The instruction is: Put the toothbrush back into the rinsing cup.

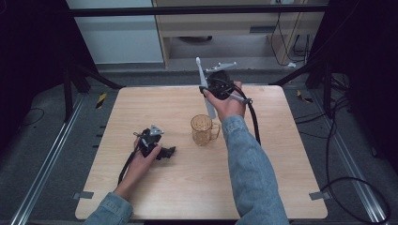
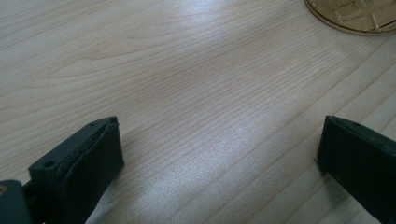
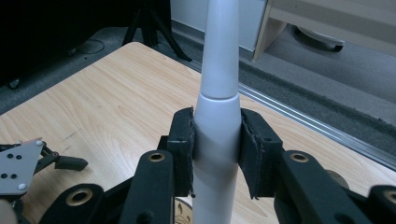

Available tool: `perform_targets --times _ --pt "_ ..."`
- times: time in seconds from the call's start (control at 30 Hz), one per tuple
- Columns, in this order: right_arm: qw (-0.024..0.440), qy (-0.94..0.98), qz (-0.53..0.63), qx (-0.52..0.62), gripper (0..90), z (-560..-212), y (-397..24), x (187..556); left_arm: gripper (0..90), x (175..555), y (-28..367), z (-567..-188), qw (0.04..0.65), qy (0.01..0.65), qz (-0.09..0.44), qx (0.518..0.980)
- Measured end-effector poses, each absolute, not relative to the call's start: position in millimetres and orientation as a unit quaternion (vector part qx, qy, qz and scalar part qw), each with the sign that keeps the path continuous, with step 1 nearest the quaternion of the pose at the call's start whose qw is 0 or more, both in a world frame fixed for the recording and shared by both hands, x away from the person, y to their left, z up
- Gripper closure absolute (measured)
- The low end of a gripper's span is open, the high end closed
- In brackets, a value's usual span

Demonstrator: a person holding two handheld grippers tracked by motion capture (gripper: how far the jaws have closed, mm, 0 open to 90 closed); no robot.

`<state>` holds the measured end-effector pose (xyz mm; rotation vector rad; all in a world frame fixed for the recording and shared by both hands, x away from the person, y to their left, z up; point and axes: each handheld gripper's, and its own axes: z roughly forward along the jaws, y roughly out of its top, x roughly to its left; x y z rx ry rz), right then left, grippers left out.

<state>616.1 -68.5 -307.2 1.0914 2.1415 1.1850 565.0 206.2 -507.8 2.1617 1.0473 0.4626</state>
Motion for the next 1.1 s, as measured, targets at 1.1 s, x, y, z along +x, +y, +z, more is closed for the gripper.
perform_targets --times 1.1 --pt "0.205 0.79 0.428 0.388 67.5 -325.7 -49.9 610.1 0.0 565.0 206.2 -507.8 0.341 0.402 0.178 0.831"
